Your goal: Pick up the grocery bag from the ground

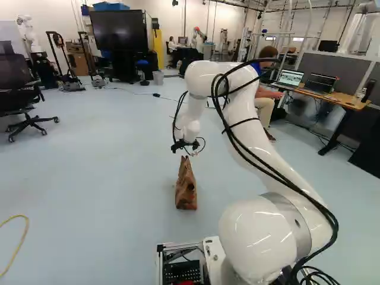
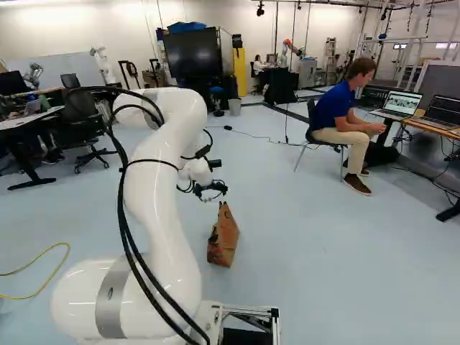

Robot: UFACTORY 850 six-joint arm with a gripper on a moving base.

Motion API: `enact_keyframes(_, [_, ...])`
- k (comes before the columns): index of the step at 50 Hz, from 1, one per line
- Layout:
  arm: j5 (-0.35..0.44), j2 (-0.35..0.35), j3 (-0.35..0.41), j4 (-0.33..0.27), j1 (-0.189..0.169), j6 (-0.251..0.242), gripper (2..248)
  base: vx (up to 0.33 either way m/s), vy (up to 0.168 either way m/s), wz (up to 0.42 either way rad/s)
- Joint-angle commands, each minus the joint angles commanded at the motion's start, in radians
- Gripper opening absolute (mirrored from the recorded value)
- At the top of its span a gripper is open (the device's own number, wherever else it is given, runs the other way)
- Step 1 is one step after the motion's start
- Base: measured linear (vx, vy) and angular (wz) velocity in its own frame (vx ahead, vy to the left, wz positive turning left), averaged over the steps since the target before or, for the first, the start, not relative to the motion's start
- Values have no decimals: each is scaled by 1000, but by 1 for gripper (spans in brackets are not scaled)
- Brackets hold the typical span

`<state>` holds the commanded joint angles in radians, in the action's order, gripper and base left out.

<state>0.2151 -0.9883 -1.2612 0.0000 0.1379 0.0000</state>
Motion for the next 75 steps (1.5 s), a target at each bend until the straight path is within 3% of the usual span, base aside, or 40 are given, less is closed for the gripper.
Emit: enact_keyframes(75, [0, -490, -387, 0, 0, 0, 247, 0, 0, 0])
